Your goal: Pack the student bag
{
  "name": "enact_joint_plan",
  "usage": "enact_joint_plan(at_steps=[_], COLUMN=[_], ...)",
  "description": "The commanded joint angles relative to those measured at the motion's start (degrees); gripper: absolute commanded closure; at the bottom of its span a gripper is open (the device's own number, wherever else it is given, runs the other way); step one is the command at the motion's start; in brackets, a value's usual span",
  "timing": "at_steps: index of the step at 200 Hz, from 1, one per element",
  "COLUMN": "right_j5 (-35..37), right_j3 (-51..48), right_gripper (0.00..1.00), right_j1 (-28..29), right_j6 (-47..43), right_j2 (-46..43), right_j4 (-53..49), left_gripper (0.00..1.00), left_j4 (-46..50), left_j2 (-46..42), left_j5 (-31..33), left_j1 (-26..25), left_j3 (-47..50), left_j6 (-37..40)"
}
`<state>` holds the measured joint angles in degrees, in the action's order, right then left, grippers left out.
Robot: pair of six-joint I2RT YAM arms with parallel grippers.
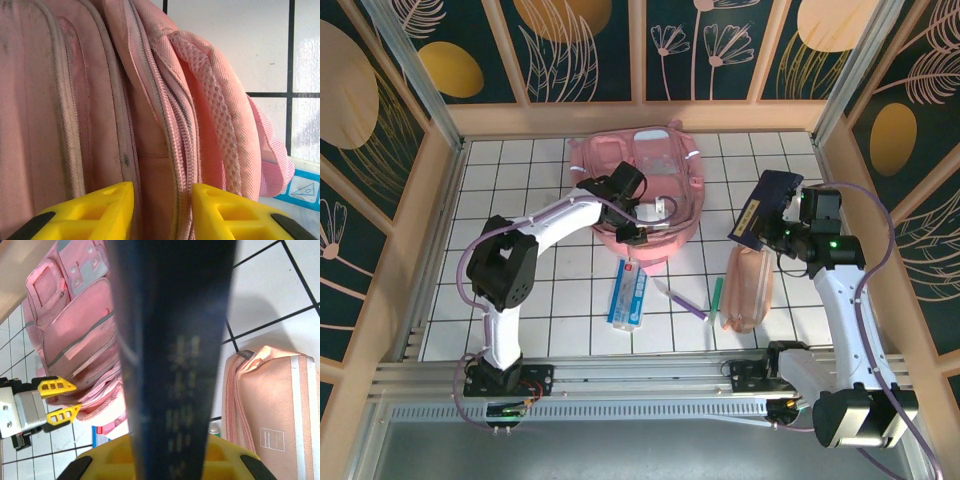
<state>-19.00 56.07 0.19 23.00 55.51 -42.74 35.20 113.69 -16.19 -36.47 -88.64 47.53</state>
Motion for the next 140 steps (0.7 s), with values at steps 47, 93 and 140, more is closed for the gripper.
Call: enact_joint_plan(at_steps=[47,93,140], right_j5=[-1.4,-7.4,-28.7], right_j3=[-0.5,-1.1,-3.2], right_gripper=[1.0,1.0,1.0], right_j1=[-0.3,-0.2,7.1], right_j6=[-0.3,-0.5,-1.0], right_j2=[-1.9,-1.0,3.1], right_j4=[0.5,0.9,3.9], left_gripper=[1.0,1.0,1.0], left_j4=[4.3,3.1,-10.0], left_j2=[1.9,-0.8,-8.2], left_j5=[-0.3,0.5,7.1], left_j1=[0.2,0.2,0.1], left_j3=[-5.2,-5.5,-5.7], left_j6=[3.8,4.0,-3.2])
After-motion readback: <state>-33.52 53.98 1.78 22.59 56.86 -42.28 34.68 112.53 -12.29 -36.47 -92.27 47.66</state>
